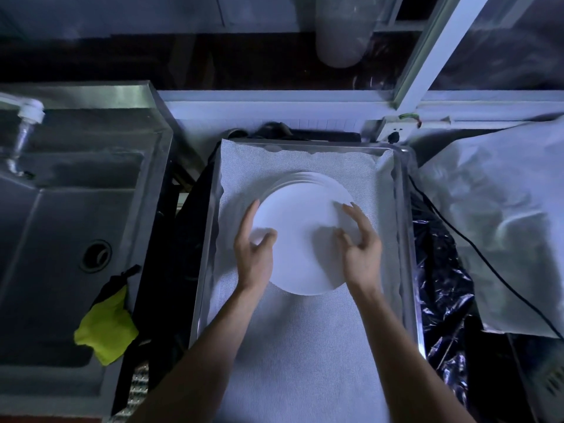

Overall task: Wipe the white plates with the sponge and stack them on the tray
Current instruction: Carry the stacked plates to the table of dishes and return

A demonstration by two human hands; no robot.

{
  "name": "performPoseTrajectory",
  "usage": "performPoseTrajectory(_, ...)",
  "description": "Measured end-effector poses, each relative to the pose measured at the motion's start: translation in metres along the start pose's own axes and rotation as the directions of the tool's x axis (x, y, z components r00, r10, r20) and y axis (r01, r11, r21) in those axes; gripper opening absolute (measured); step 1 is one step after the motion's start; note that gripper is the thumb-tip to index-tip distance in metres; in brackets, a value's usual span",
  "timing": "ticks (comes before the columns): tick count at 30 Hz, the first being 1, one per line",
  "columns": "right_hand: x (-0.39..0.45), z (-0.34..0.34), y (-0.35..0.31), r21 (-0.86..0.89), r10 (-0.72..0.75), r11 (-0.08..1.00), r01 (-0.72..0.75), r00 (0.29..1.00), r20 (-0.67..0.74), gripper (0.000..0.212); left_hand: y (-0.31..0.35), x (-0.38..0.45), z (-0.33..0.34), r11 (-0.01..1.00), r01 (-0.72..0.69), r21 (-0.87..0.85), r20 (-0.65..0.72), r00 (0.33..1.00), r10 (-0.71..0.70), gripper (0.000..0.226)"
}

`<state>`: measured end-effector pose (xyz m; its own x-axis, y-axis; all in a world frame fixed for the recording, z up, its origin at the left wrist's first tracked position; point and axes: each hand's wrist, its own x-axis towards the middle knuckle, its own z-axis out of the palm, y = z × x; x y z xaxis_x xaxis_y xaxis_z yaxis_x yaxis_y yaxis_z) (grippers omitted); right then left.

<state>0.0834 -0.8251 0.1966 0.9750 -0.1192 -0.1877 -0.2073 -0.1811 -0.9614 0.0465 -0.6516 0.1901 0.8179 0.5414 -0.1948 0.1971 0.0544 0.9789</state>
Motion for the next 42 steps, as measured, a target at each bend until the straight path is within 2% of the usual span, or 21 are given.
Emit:
performPoseTrajectory(13, -0.029, -0.005, 0.004, 0.081, 0.002, 0.997, -0.001, 1.0, -0.01, 0.049, -0.003, -0.023, -0.011, 1.0, 0.02, -0.017, 0.014, 1.0, -0.02, 0.063)
performPoseTrajectory(30, -0.059, -0.018, 0.008, 0.058, 0.006, 0.998, -0.005, 1.0, -0.024, 0.045, -0.003, -0.053, -0.022, 0.999, 0.027, 0.017, 0.011, 1.0, -0.028, 0.057)
performPoseTrajectory(42, -0.081, -0.033, 0.012, 0.04, 0.023, 0.999, -0.023, 1.0, -0.001, 0.056, -0.011, -0.082, -0.023, 0.996, -0.065, 0.064, -0.005, 0.998, 0.066, 0.058)
